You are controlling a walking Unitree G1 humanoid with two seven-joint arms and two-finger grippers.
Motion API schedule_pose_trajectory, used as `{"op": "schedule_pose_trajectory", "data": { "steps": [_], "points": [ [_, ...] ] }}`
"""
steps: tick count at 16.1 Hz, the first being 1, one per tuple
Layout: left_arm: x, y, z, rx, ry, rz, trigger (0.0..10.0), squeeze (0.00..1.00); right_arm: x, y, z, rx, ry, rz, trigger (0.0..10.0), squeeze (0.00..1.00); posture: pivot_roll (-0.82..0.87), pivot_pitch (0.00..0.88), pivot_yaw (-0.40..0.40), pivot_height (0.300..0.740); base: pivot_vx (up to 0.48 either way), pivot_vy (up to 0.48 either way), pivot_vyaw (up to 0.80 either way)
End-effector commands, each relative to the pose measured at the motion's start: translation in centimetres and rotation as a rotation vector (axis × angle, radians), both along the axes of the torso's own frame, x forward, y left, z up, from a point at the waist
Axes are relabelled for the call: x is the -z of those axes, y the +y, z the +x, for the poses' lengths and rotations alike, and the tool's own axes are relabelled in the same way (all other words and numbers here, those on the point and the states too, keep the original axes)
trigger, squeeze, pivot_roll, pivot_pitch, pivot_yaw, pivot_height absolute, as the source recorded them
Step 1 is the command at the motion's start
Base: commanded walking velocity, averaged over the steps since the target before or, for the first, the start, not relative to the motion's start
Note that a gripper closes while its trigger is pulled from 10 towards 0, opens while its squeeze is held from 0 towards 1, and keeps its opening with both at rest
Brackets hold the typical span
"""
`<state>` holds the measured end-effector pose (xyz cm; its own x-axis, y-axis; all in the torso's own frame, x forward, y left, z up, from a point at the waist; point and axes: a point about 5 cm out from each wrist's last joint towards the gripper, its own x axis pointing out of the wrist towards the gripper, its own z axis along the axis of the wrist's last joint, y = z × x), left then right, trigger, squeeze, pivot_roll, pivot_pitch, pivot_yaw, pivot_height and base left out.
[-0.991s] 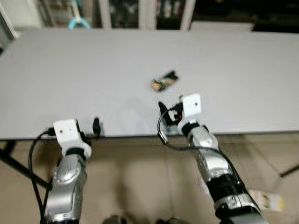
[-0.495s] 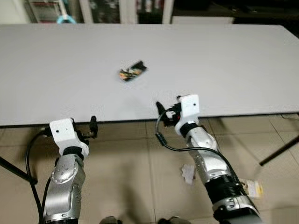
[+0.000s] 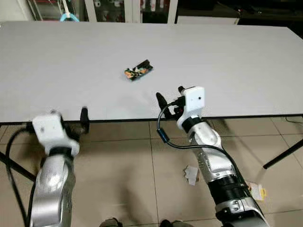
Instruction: Picking trash to rubbish bin
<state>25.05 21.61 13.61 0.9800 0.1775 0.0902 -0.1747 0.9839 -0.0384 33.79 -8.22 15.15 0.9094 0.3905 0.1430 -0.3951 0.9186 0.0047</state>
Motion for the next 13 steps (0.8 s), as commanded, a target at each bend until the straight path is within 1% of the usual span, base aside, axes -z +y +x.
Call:
{"op": "schedule_pose_trajectory", "data": {
  "steps": [1,2,3,4,5,9,10,11,13],
  "points": [
    [-0.4,-0.4,-0.3,0.017,-0.021,0.003,10.0,0.0,-0.1,-0.3,0.0,0.004,0.007,0.004,10.0,0.0,0.04,0.101,-0.034,0.74,0.0,0.0,0.0],
    [-0.3,-0.7,-0.5,0.024,-0.018,-0.005,10.0,0.0,-0.1,-0.3,0.0,0.005,0.008,0.001,10.0,0.0,0.04,0.1,-0.038,0.74,0.0,0.0,0.0],
    [-0.1,-1.4,-0.7,0.039,-0.007,-0.02,10.0,0.0,-0.3,0.0,0.0,0.012,-0.021,-0.043,10.0,0.0,0.04,0.098,-0.041,0.74,0.0,0.0,0.0],
    [0.0,-1.8,-0.6,0.055,-0.006,-0.029,10.0,0.0,-0.5,0.3,-0.1,-0.001,-0.033,-0.059,10.0,0.0,0.04,0.098,-0.041,0.74,0.0,0.0,0.0],
    [0.0,-1.9,-0.6,0.06,-0.007,-0.031,10.0,0.0,-0.5,0.4,-0.2,-0.005,-0.033,-0.058,10.0,0.0,0.04,0.098,-0.041,0.74,0.0,0.0,0.0],
    [-0.2,-2.2,-0.2,0.08,-0.012,-0.037,10.0,0.0,-0.8,0.4,-0.1,-0.03,-0.034,-0.033,10.0,0.0,0.03,0.094,-0.044,0.74,0.397,0.0,0.0],
    [-0.2,-2.2,-0.2,0.08,-0.01,-0.035,10.0,0.0,-0.9,0.5,-0.1,-0.039,-0.045,-0.035,10.0,0.35,0.03,0.096,-0.042,0.74,0.416,0.0,0.0],
    [-0.2,-2.1,-0.2,0.078,-0.007,-0.033,10.0,0.0,-0.9,0.6,-0.2,-0.039,-0.046,-0.028,10.0,0.0,0.03,0.096,-0.042,0.74,0.382,0.289,0.0],
    [-0.1,-2.0,-0.3,0.076,-0.002,-0.033,10.0,0.0,-0.8,0.7,-0.3,-0.031,-0.043,-0.011,10.0,0.0,0.03,0.099,-0.043,0.74,0.382,0.289,0.0]
  ]
}}
